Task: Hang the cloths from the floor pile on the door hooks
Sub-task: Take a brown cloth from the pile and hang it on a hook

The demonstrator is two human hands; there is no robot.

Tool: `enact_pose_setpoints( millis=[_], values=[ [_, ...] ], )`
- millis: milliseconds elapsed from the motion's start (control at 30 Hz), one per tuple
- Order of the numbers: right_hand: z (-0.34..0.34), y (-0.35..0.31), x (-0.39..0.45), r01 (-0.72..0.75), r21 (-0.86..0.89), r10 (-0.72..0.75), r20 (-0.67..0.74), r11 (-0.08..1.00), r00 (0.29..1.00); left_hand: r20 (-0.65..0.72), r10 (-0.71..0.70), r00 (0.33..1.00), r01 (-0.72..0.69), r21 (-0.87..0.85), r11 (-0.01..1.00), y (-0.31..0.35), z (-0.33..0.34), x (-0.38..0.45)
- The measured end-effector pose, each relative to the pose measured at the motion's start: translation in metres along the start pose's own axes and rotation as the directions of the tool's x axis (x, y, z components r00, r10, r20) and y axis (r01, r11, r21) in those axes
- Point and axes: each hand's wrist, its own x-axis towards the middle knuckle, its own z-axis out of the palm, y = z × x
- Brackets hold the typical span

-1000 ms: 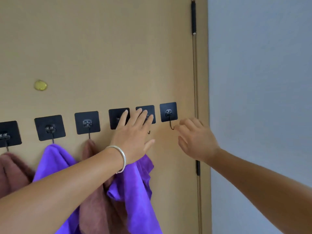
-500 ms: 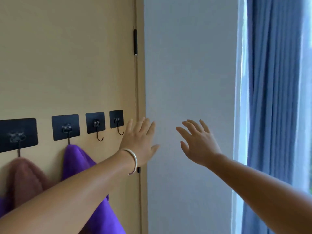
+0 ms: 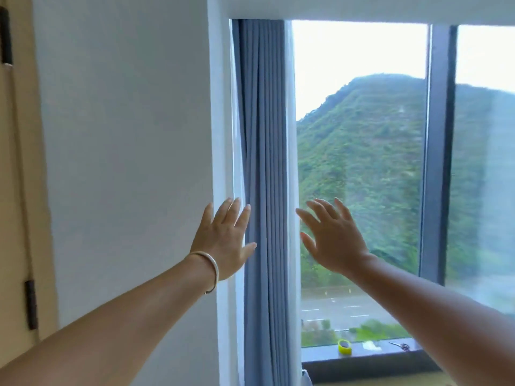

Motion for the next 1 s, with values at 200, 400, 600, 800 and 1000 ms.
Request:
enact_pose_setpoints(
  millis=[200, 400, 600, 800, 1000],
  values=[
    [-0.029, 0.112, -0.060, -0.143, -0.175, 0.158, 0.077, 0.974, 0.984, -0.071, 0.133, 0.989, -0.143, -0.172, 0.975, 0.116, -0.005, 0.061],
    [-0.073, 0.208, -0.129, -0.272, -0.326, 0.334, 0.152, 0.905, 0.930, -0.131, 0.246, 0.960, -0.276, -0.325, 0.905, 0.241, -0.016, 0.103],
    [-0.123, 0.285, -0.208, -0.379, -0.450, 0.497, 0.176, 0.809, 0.850, -0.216, 0.363, 0.907, -0.422, -0.446, 0.789, 0.366, -0.041, 0.126],
    [-0.186, 0.346, -0.287, -0.423, -0.597, 0.628, 0.180, 0.681, 0.758, -0.310, 0.442, 0.841, -0.540, -0.491, 0.684, 0.481, -0.081, 0.133],
    [-0.248, 0.383, -0.358, -0.444, -0.729, 0.747, 0.138, 0.521, 0.650, -0.395, 0.504, 0.768, -0.639, -0.512, 0.573, 0.582, -0.119, 0.129]
  ],
)
